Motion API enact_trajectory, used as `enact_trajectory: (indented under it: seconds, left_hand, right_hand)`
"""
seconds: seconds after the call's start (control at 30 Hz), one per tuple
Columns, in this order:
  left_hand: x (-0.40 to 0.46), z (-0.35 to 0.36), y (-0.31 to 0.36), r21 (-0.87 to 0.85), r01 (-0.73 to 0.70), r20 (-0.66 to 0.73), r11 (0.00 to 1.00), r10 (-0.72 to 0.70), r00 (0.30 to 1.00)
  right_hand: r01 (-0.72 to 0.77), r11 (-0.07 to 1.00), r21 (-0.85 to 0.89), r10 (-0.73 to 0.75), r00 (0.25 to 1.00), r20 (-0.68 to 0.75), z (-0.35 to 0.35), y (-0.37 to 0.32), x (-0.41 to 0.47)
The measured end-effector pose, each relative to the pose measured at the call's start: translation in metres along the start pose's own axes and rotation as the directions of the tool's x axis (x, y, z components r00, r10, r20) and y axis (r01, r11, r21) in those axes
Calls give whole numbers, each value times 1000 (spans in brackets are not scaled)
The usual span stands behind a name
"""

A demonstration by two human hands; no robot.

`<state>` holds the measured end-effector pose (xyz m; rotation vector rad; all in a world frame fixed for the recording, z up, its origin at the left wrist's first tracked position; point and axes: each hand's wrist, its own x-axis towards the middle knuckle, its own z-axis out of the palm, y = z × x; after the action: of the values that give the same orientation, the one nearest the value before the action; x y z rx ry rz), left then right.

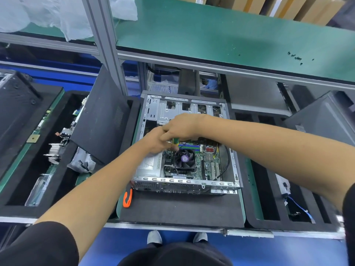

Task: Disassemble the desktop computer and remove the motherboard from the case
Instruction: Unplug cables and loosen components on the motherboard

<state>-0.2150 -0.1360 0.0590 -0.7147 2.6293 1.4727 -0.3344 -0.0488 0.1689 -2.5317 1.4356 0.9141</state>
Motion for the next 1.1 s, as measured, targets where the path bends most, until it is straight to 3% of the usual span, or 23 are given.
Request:
enact_trajectory:
  seconds: [0.1,0.17,0.27,0.33,0.4,0.5,0.67,0.73,0.87,1.0,1.1]
  left_hand:
    - [0,-7,-1,23,-59,78,998,57,995]
    - [-2,-6,0,-1,-46,52,999,46,998]
    - [-4,2,1,-134,12,-40,991,-17,999]
    - [-3,8,-1,-56,12,-123,998,-19,992]
    - [-2,8,0,120,72,-174,990,-50,983]
    - [0,9,-1,115,92,-156,989,-73,985]
    - [-5,4,-5,-201,-47,-64,979,34,997]
    - [-4,-3,-4,-137,-66,-37,988,62,997]
    - [1,-3,-4,-13,-59,-4,998,59,998]
    - [1,1,-9,45,-100,-13,994,101,995]
    - [1,5,-11,102,-133,-38,986,137,990]
  right_hand:
    - [132,988,-81,-137,988,-70,2,2,2]
    - [136,987,-87,-146,983,-114,6,4,5]
    - [-52,970,238,89,985,-145,15,5,8]
    - [-221,850,479,293,953,-81,16,2,11]
    - [-342,771,537,403,915,4,19,0,14]
    - [-415,739,530,422,899,115,14,-4,17]
    - [-239,883,404,221,971,90,2,6,5]
    - [-158,915,372,158,987,30,3,8,-3]
    - [45,995,84,-38,996,-80,14,11,-6]
    - [28,984,177,-6,992,-127,21,16,-5]
    - [-114,907,406,180,975,-129,25,10,-2]
